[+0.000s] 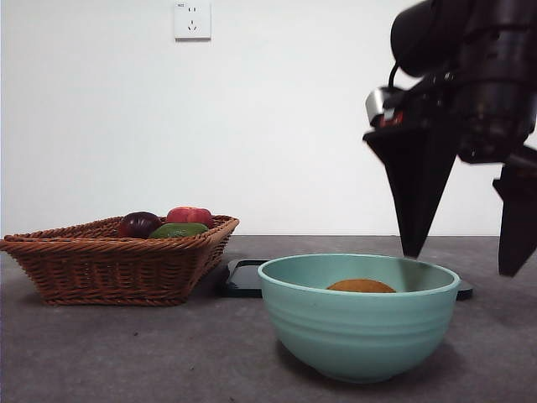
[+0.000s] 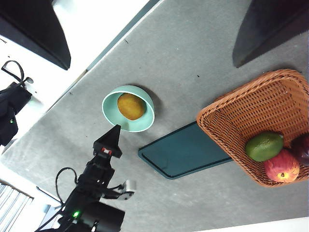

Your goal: Pick up the wifruite, put it on the bowl, pick up the plate, put it on desk

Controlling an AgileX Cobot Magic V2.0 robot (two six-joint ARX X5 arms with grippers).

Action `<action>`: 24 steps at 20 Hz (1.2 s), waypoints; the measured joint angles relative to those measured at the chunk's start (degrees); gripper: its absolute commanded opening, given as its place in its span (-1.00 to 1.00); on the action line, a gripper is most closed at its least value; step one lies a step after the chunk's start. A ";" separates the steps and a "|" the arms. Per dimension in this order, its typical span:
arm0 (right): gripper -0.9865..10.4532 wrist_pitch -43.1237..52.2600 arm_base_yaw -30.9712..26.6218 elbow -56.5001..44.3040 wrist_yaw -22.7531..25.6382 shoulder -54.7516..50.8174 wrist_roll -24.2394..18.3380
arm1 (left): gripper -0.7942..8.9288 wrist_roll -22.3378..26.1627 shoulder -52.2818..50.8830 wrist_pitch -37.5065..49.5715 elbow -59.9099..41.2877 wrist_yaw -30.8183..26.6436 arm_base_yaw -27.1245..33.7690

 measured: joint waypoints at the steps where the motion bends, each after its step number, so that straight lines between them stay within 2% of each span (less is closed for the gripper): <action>1: 0.28 0.11 0.00 0.00 0.02 0.85 -0.09 | 0.26 0.00 0.00 0.00 0.00 0.00 0.00; 7: -0.07 1.88 0.07 0.00 0.00 4.52 -0.61 | 0.26 0.00 0.00 0.02 0.00 0.00 0.00; 10: -0.39 3.26 0.87 0.00 0.00 5.11 -0.76 | 0.26 0.00 0.00 0.00 0.00 0.00 0.00; 15: -0.79 5.70 3.48 0.00 -0.85 6.08 -0.81 | 0.26 0.00 0.00 0.00 0.00 -0.02 0.00; 21: -0.81 4.63 5.20 1.57 -0.55 6.10 -0.72 | 0.26 0.00 0.00 0.00 0.00 -0.02 0.00; 24: -0.81 2.01 5.18 6.54 1.97 6.12 -0.72 | 0.26 0.00 0.00 0.00 0.00 -0.02 0.00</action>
